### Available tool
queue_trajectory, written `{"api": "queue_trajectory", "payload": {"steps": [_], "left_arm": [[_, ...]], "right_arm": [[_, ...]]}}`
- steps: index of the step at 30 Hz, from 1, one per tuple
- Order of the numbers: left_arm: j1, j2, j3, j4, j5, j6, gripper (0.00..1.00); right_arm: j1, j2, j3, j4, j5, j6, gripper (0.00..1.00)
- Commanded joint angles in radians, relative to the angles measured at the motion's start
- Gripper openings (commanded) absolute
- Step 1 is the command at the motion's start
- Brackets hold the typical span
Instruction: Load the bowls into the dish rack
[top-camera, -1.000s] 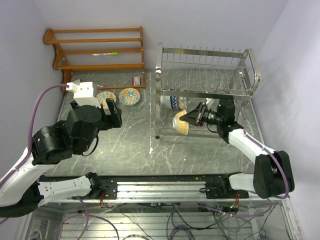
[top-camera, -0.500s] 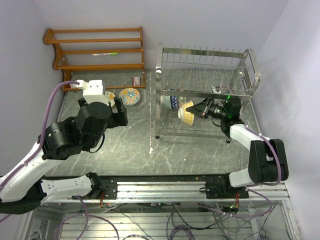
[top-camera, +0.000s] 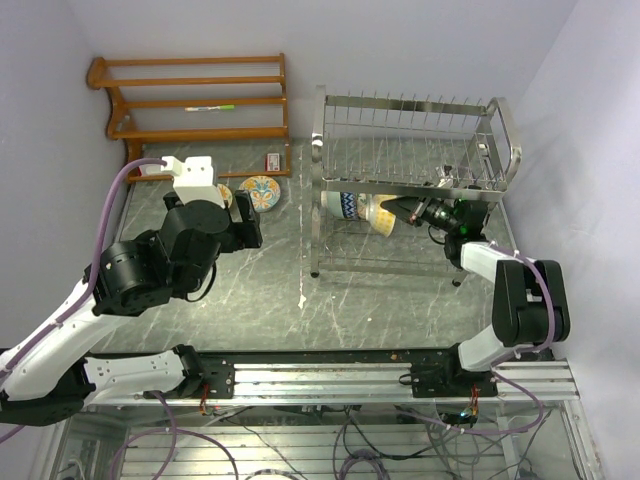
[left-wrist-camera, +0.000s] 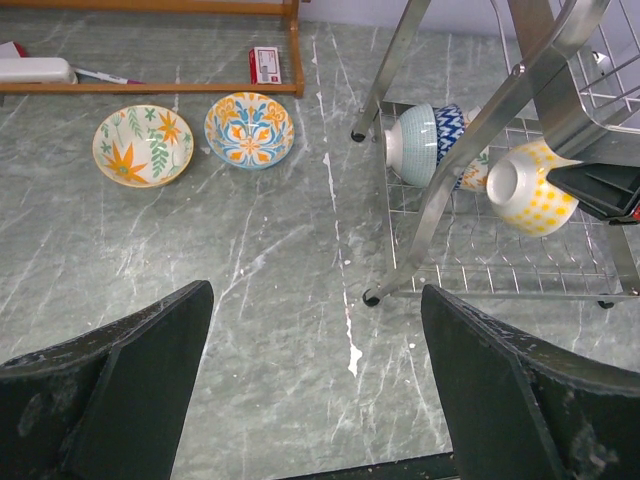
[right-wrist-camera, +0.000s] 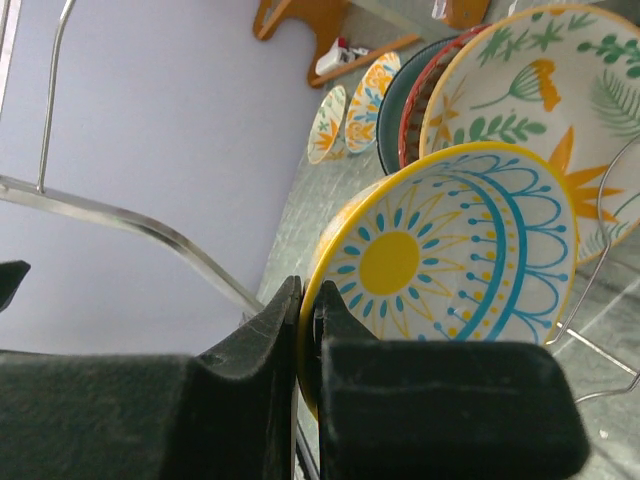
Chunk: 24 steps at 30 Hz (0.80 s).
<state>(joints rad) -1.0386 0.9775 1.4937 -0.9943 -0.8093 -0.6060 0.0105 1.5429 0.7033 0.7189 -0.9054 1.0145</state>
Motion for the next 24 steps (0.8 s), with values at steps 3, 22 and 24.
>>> {"api": "queue_trajectory", "payload": {"steps": [3, 22, 24], "left_arm": [[0.0, 0.014, -0.002, 0.04, 0.003, 0.017, 0.96], [0.0, 0.042, -0.007, 0.052, 0.001, 0.019, 0.96], [0.0, 0.048, -0.008, 0.062, 0.005, 0.026, 0.96]], "right_arm": [[-0.038, 0.069, 0.033, 0.249, 0.03, 0.093, 0.0], [-0.094, 0.191, 0.019, 0.506, 0.084, 0.247, 0.0], [-0.093, 0.193, 0.024, 0.478, 0.096, 0.224, 0.0]]}}
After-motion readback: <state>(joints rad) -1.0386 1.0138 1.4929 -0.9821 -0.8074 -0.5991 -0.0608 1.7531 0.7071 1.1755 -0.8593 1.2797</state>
